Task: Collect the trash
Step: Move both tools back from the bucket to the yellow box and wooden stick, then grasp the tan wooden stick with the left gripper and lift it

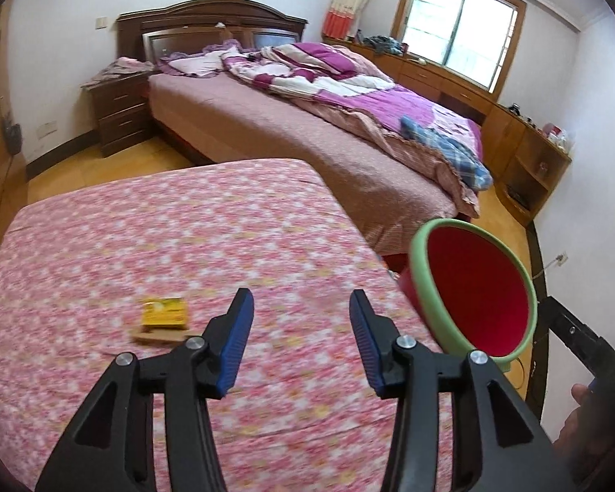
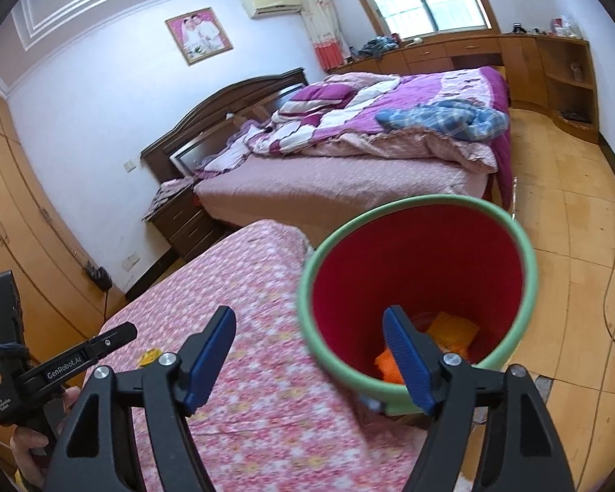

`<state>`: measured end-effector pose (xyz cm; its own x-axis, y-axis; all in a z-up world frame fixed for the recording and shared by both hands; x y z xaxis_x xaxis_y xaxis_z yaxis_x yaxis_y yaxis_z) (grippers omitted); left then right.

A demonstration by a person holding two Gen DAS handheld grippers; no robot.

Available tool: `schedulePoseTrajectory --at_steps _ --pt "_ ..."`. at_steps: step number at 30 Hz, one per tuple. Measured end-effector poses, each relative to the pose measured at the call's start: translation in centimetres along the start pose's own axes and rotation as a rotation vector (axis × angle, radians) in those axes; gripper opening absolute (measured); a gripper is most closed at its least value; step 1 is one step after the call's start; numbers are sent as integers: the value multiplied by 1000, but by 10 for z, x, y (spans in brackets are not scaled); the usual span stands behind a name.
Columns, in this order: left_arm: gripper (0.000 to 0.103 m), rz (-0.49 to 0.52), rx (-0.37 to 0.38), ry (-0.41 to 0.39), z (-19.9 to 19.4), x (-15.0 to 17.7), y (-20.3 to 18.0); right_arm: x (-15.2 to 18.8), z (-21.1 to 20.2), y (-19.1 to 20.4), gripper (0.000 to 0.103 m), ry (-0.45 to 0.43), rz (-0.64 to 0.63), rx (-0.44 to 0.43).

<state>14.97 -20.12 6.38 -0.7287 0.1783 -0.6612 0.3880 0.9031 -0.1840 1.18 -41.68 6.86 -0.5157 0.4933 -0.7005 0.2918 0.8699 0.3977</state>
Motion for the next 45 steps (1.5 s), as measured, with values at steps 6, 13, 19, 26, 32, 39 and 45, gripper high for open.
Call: schedulePoseTrajectory --at_steps 6,13,19,26,32,39,45 --pt "52 -32 -42 -14 -15 1 40 7 6 32 77 20 -33 -16" --pt "61 -49 -99 -23 -23 7 82 9 11 58 77 19 -51 -31" --pt "77 -85 -122 -1 -10 16 116 15 22 67 80 41 -67 -36" --pt "85 -94 -106 66 26 31 122 16 37 65 80 61 -61 -33" --pt "86 -61 -114 136 63 41 113 16 56 60 81 91 -69 -29" --pt "86 -26 -142 166 86 44 104 17 72 55 81 121 -64 -48" --pt "85 -18 -190 169 92 41 101 15 75 55 81 127 -64 -64"
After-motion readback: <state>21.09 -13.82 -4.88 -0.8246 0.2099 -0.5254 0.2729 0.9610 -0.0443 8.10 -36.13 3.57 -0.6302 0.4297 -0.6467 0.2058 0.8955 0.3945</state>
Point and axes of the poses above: each gripper's, at about its wrist camera, not at the fingertips, and z roughly the way its jaws point, y to its left, x to its underside, the point moved 5 cm from there along z, roughly the way its jaws point, and after that the axes turned 3 degrees about y, right-handed, at the moved point
